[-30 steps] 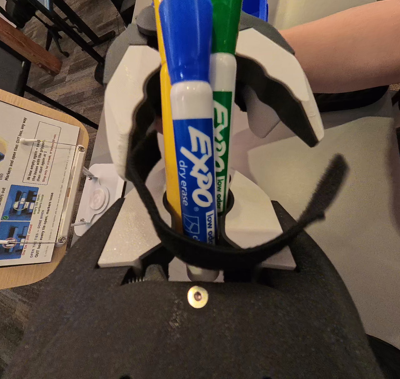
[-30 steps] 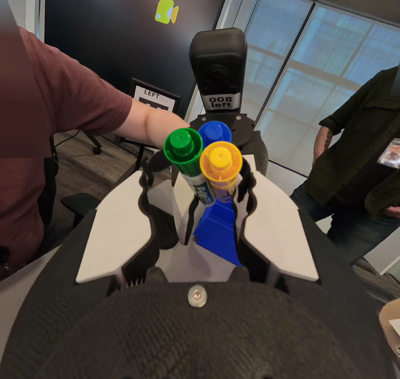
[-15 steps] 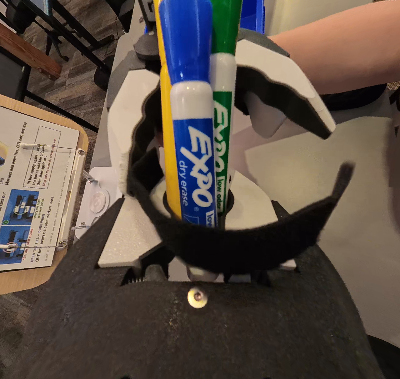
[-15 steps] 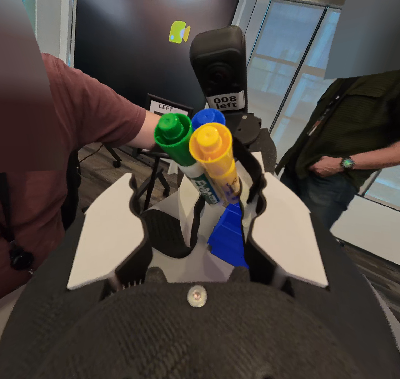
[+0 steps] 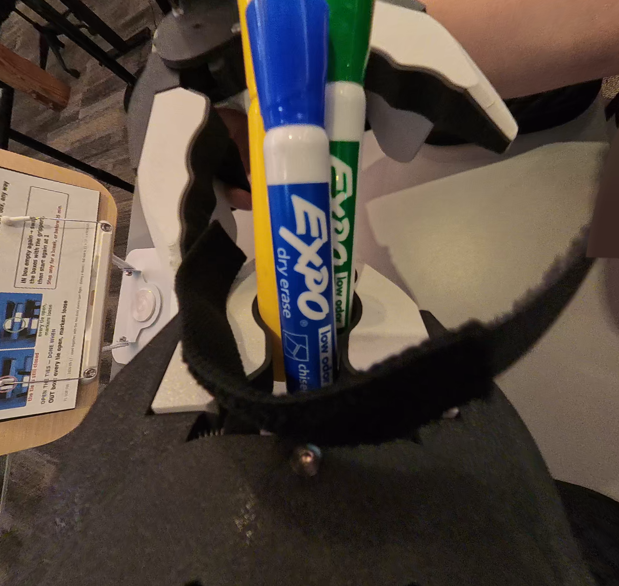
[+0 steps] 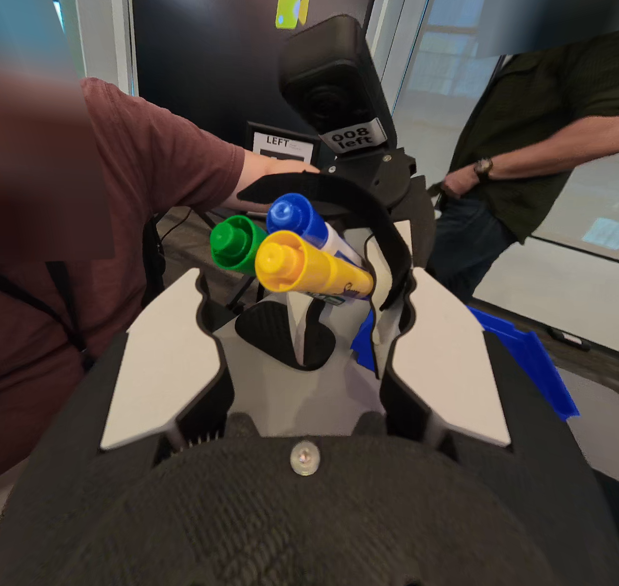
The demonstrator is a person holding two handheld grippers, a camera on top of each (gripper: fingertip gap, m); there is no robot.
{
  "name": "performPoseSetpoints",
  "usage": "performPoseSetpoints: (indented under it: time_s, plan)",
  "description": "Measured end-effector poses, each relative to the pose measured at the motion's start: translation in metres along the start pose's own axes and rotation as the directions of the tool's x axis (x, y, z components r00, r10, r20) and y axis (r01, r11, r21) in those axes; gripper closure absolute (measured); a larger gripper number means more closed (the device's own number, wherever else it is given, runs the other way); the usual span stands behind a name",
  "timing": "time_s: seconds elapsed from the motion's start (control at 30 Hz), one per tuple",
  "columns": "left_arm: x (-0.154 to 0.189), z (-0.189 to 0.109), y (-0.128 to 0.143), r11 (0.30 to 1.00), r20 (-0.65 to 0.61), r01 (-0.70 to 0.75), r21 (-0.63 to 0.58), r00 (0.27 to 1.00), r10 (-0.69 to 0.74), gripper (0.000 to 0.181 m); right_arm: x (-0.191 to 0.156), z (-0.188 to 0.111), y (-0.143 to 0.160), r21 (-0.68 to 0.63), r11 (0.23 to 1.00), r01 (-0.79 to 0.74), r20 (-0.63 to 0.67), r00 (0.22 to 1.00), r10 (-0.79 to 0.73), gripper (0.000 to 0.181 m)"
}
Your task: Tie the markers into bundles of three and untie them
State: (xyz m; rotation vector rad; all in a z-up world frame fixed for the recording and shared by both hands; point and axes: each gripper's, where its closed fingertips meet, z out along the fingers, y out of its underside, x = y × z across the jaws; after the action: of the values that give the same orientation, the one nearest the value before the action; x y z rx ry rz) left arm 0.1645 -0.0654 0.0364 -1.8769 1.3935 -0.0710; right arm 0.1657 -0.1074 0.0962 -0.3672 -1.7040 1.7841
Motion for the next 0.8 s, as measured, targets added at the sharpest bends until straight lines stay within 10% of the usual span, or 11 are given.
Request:
performPoseSetpoints:
  time_s: [0.03, 0.33, 0.6, 0.8]
  plan:
    - [0.001, 0.001, 0.001, 1.0, -0.003, 0.0, -0.002, 1.0, 0.0, 0.081, 0.0, 0.0, 0.001, -0.016, 1.0, -0.004, 0.001, 1.0, 0.004, 0.07]
    - [0.003, 0.001, 0.003, 0.999, -0.003, -0.035, -0.021, 0.999, 0.035, 0.138, 0.004, 0.001, 0.016, -0.144, 0.99, 0.0, -0.03, 1.0, -0.004, 0.064]
    - [0.005, 0.003, 0.005, 1.0, -0.01, -0.019, -0.013, 1.0, 0.019, 0.138, 0.008, -0.006, 0.028, -0.179, 0.984, 0.005, -0.089, 0.996, -0.021, 0.079]
    - [0.002, -0.008, 0.024, 0.999, 0.02, 0.025, -0.024, 1.0, -0.025, 0.138, 0.027, -0.074, 0.06, -0.151, 0.968, -0.2, -0.335, 0.932, 0.14, 0.101]
